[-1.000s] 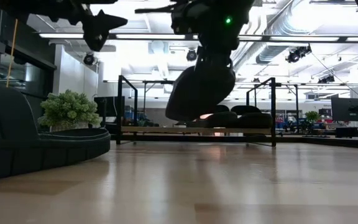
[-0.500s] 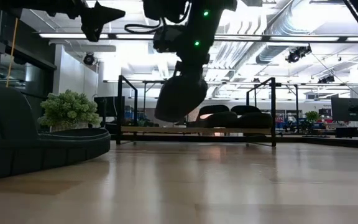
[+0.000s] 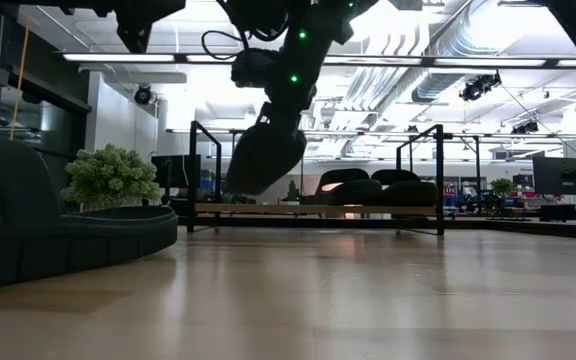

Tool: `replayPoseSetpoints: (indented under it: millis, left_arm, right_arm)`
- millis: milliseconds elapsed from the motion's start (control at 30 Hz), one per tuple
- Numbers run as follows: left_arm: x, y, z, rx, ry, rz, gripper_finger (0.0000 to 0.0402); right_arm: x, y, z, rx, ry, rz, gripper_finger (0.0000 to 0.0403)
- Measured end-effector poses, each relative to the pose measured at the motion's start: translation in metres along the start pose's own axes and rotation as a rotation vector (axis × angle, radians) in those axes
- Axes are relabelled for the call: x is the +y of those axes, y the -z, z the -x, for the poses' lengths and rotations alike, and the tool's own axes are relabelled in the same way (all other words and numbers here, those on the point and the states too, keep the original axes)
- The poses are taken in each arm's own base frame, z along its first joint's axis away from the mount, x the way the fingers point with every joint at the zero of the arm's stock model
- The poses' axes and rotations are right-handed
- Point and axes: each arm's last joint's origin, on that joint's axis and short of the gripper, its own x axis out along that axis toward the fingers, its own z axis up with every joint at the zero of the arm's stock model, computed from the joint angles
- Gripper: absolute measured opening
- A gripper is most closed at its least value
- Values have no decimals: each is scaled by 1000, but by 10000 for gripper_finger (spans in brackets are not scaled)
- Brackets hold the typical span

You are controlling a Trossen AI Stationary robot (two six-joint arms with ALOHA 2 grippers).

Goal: Pick and place slides into the shelf
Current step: Put the black slide on the shelf

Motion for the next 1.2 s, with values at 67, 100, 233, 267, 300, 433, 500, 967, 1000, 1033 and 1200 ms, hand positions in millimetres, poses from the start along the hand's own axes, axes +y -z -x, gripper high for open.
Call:
replayPoseSetpoints:
  millis: [67,100,233,267,300,433,500,967,1000,1033,1200]
  left_arm:
    - [0,-1,1,-6,2,0,200]
    - [0,-1,1,-8,2,0,200]
    - [0,-1,2,-7,2,1,200]
    - [0,-1,2,-7,2,1,200]
    - [0,-1,2,-7,2,1,200]
    - [0,-1,2,-8,2,1,200]
    - [0,-1,2,-7,2,1,200]
    - [0,-1,2,-9,2,3,200]
    - [0,-1,2,-9,2,3,200]
    - [0,-1,2,-9,2,3,200]
    - [0,-1,2,-9,2,3,200]
  right_arm:
    - [-3,0,-4,0,5,-2,0]
    - [-4,0,-6,2,5,-5,0]
    - [-9,2,-12,4,-17,-17,0]
    - [-10,2,-14,4,-19,-23,0]
    - [-11,2,-16,-1,-26,-26,0]
    - [-17,2,-23,-15,-41,-40,0]
    - [-20,2,-27,-26,-52,-52,0]
    - [-31,5,-44,-65,-168,-136,17]
    - [-32,6,-45,-56,-151,-138,18]
    - [-34,7,-47,-49,-137,-141,19]
    - [-41,7,-53,-51,-106,-171,19]
